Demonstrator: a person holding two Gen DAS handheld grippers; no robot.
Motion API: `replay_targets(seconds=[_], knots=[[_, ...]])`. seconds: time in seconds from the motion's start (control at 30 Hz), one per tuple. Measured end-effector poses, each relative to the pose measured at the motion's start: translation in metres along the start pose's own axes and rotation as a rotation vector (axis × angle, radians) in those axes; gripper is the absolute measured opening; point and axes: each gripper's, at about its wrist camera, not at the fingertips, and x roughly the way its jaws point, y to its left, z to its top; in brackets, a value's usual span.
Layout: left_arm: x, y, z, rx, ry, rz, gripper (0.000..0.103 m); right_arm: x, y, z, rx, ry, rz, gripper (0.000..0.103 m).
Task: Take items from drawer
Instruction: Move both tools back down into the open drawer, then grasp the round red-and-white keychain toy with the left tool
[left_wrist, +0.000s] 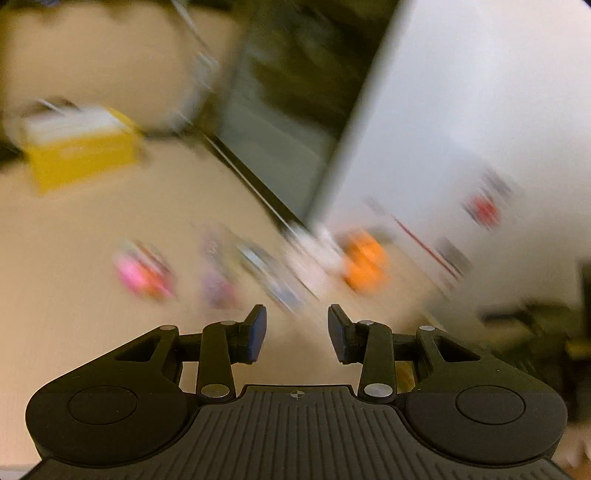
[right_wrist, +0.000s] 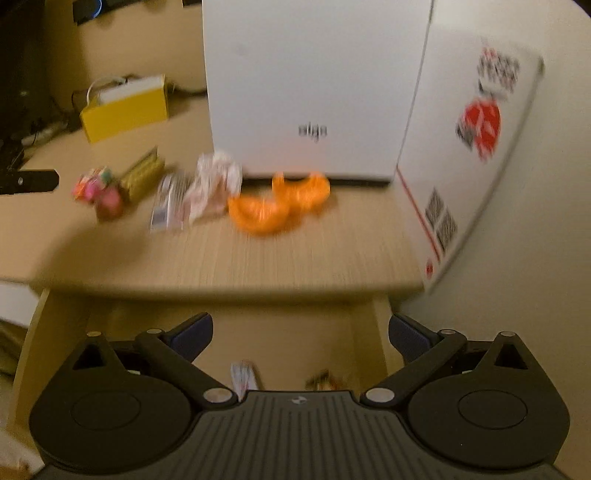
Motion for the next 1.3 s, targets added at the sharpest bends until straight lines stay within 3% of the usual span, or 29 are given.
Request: replay_targets(seconds=[0.07,0.2,0.37,0.63,0.73,0.83,0.9,0.97,1.1,1.2,1.3], knots=[[0.021,-0.015,-0.013,0.039,0.133,-0.085,0.04,-0.008,-0.007,-0.01,0.017,0.029,0.019,0.101],[0.076,-0.046,-0.049,0.116,0.342,-0.147,0.04,-0.01,-0.017,-0.019,0.037,0.075,0.03,0.101],[0.13,-0.062,-0.078,0.085,0.498,-0.137,0.04,-0.015,-0.023,-0.03,0.029,0.109,0.044,0.101],[0.173,-0.079,-0.097,0.163,0.577,-0.028,0.041,-0.014,-0.032,-0.05,0.049,0.156,0.049,0.101],[0.178,-0.079,-0.095,0.161,0.587,-0.025,0.041,-0.016,-0.036,-0.052,0.05,0.157,0.051,0.101],[0.186,-0.075,-0.097,0.124,0.602,-0.029,0.054,-0.016,-0.037,-0.053,0.014,0.162,0.048,0.101],[0.188,-0.076,-0.099,0.116,0.597,-0.046,0.052,-0.016,-0.034,-0.053,-0.042,0.163,0.035,0.101],[0.187,-0.074,-0.1,0.091,0.594,-0.077,0.041,-0.016,-0.028,-0.053,-0.107,0.162,0.027,0.101],[0.182,-0.063,-0.103,0.035,0.624,-0.069,0.04,-0.013,-0.019,-0.053,-0.193,0.168,0.05,0.101],[0.168,-0.048,-0.105,0.022,0.597,0.004,0.039,-0.006,-0.015,-0.049,-0.223,0.182,0.06,0.101],[0.152,-0.03,-0.102,0.029,0.548,0.125,0.039,0.002,-0.013,-0.047,-0.234,0.198,0.068,0.101]])
